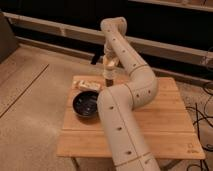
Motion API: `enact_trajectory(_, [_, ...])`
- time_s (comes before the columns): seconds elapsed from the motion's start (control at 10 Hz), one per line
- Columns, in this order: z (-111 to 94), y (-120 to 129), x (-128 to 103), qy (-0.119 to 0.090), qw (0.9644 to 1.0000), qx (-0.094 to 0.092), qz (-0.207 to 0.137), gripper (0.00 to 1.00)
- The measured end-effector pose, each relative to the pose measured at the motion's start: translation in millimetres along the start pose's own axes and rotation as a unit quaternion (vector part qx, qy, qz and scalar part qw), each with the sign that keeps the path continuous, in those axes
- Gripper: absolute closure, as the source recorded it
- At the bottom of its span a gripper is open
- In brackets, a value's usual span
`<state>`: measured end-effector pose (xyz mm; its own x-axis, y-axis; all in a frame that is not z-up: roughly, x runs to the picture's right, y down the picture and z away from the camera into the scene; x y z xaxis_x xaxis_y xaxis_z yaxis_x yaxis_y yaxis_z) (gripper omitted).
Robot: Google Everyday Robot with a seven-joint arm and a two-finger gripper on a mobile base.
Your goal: Place the ceramic cup over the eraser
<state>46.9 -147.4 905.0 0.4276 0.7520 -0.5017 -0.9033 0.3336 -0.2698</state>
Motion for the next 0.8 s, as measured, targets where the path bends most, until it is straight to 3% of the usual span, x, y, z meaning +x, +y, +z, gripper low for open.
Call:
enact_trajectory(0.5, [8.4,10.9,2.0,0.010,0.9998,-0.014,-0.006,1.00])
enact_trajectory(0.8, [20.9,12.2,11.9,0.035,0.9993,-0.009,-0.008,1.00])
